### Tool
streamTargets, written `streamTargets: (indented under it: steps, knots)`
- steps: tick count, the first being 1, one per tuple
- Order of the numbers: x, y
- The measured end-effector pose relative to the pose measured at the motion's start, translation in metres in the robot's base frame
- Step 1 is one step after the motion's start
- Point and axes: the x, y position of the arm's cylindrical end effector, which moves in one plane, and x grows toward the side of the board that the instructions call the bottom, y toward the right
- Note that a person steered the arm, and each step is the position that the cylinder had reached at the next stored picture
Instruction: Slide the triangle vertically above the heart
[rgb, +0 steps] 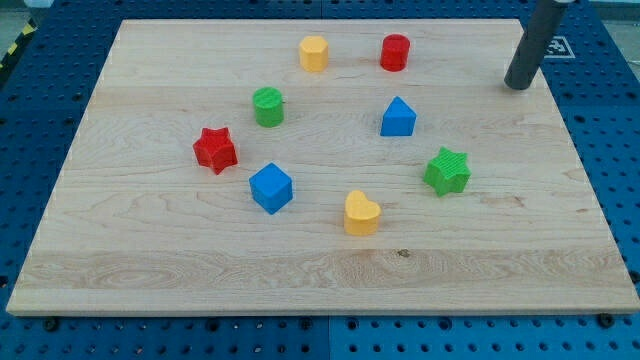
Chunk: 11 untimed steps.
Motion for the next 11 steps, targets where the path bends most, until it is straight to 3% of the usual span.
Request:
streamTargets:
  steps: [3, 4, 11]
  knots:
    - [0.043, -0.049]
    - [0.046, -0.1]
    - [0.046, -0.215]
